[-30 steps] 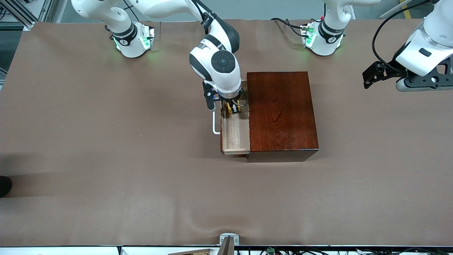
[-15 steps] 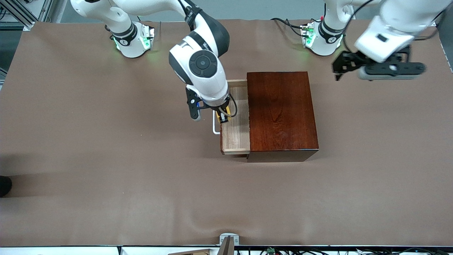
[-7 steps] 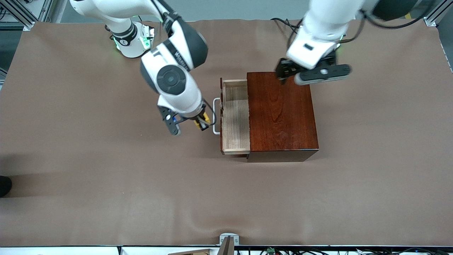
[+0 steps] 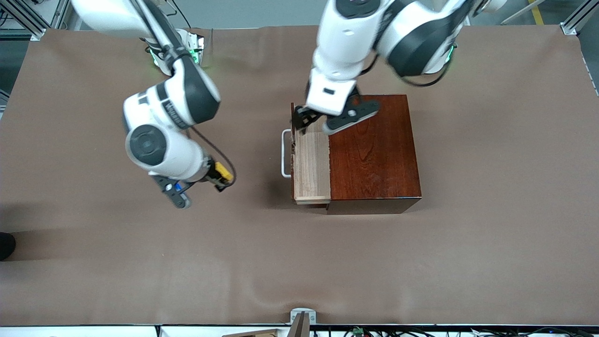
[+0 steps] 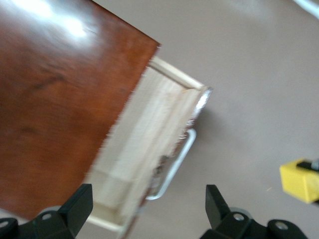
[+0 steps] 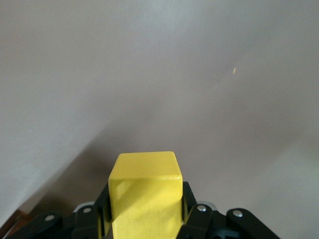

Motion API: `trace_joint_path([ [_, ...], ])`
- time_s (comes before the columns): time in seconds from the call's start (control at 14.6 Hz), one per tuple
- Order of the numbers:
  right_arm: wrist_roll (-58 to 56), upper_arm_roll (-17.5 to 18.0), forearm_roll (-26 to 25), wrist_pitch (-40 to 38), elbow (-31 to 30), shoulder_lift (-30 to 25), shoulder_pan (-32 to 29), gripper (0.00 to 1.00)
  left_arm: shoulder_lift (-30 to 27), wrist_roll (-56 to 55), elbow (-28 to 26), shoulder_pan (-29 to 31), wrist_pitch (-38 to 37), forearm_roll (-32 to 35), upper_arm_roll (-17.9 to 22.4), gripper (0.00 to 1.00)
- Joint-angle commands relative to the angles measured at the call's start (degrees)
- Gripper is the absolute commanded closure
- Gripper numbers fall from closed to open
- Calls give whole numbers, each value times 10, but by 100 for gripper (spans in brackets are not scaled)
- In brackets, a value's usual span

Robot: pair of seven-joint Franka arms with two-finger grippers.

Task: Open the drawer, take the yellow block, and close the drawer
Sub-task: 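Carry the cube away with the right gripper while the left gripper pushes the drawer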

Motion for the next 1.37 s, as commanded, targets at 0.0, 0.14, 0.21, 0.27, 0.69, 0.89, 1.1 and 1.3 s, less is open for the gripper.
trace_joint_path([
  [0.0,-95,10,0,6,-58,-40,-51,67,76,-114,63,-59,52,63,19,0],
  [0.14,-156,10,-4,7,-68,-44,-81,67,115,-198,84,-126,90,66,84,0],
  [0.21,-187,9,-5,7,-71,-44,-96,67,130,-224,99,-168,106,66,126,0],
  [0.27,-214,9,-6,7,-75,-44,-109,67,145,-238,108,-208,120,64,170,0],
  [0.69,-318,9,-58,87,-165,-61,-161,67,219,-316,123,-286,193,64,247,0],
  [0.89,-425,8,-60,112,-186,-59,-204,67,240,-343,122,-328,193,63,293,0],
  [1.1,-499,8,-61,167,-235,-59,-235,67,253,-350,117,-329,184,67,296,0],
  [1.3,-544,8,-65,213,-278,-58,-252,67,262,-350,114,-330,176,67,296,0],
])
